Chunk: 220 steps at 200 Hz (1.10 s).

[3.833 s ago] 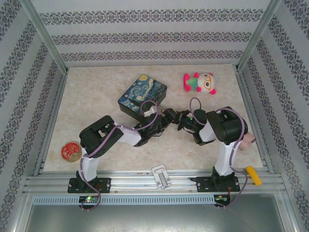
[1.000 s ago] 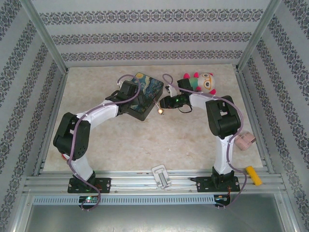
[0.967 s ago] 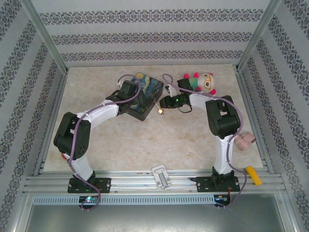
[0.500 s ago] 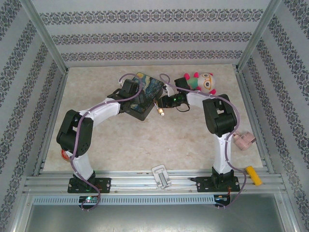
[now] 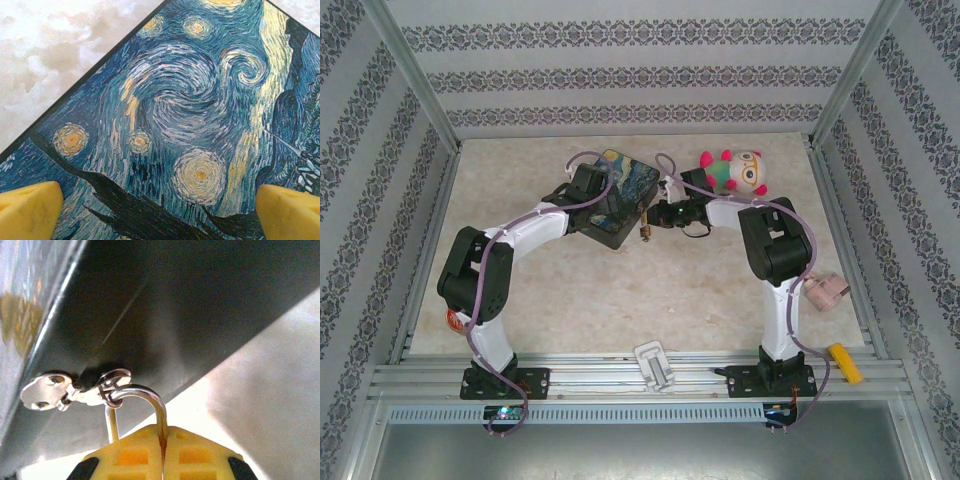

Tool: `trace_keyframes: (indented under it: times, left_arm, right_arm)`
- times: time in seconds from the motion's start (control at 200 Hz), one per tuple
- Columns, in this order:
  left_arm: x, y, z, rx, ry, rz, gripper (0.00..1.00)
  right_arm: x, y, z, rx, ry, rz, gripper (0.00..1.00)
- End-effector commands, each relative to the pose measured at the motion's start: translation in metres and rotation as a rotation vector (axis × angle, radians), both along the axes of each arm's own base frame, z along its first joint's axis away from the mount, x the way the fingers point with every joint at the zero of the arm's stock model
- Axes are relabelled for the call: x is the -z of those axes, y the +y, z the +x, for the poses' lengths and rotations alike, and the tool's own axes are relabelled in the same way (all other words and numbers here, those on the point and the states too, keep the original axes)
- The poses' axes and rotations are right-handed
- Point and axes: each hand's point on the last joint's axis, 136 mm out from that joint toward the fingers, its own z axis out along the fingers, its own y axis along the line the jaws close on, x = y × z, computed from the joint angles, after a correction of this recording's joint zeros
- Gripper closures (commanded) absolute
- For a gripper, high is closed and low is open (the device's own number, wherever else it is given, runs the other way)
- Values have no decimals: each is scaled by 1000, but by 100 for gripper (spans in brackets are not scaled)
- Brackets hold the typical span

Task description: Unlock a padlock with a key

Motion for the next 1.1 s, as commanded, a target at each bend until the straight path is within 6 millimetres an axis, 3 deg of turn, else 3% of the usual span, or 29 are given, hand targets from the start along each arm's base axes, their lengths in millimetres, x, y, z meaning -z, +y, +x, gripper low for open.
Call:
trace_keyframes:
  times: [0.0, 0.2, 0.46, 0.645, 1.094]
  left_arm:
    - [31, 10, -19, -30, 104, -3, 1]
    - [40, 13, -26, -39, 123, -5, 1]
    - [40, 16, -27, -43, 122, 15, 1]
    - [41, 17, -29, -43, 126, 17, 1]
    - [40, 23, -34, -55, 122, 24, 1]
  right_arm:
    - [-28, -1, 14, 162, 30, 113, 100]
    - [-33, 2, 26, 287, 74, 205, 100]
    - [-40, -9, 42, 452, 87, 263, 100]
    - [-53, -11, 53, 514, 71, 306, 100]
    - [-54, -28, 68, 640, 63, 350, 100]
